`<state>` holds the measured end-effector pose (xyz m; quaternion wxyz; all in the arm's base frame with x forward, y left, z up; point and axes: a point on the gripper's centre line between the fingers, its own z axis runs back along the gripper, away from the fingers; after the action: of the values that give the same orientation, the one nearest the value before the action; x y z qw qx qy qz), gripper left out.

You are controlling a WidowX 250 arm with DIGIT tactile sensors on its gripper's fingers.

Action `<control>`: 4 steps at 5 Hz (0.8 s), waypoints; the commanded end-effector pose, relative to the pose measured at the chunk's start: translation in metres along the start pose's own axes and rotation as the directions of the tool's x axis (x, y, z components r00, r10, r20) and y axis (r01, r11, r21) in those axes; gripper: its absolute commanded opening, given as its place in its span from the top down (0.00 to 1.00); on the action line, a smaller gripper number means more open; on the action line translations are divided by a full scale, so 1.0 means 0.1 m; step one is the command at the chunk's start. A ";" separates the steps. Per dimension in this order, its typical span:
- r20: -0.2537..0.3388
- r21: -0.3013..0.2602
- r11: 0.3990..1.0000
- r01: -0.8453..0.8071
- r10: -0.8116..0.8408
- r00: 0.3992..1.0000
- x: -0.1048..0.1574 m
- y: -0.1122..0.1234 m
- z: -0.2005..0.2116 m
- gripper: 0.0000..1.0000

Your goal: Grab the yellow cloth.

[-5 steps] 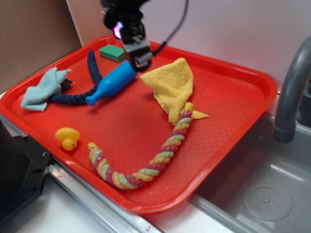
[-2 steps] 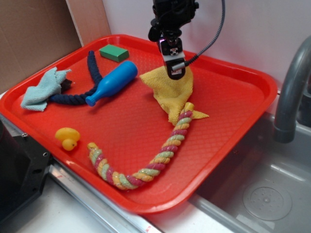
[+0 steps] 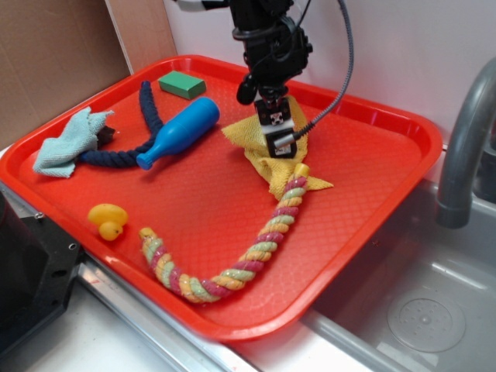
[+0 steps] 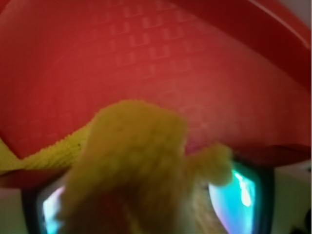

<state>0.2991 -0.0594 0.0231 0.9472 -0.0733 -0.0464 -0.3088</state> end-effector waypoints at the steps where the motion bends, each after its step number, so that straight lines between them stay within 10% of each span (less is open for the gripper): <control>1: -0.035 0.162 0.986 -0.042 0.049 0.998 0.02 -0.14 0.29 1.00; 3: 0.004 0.239 0.930 -0.279 0.287 0.958 -0.36 -0.32 1.03 1.00; 4: -0.006 0.076 0.841 -0.535 0.537 0.843 -0.73 -0.31 1.45 1.00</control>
<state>0.2103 -0.0071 0.1453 0.9987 -0.0421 0.0033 -0.0290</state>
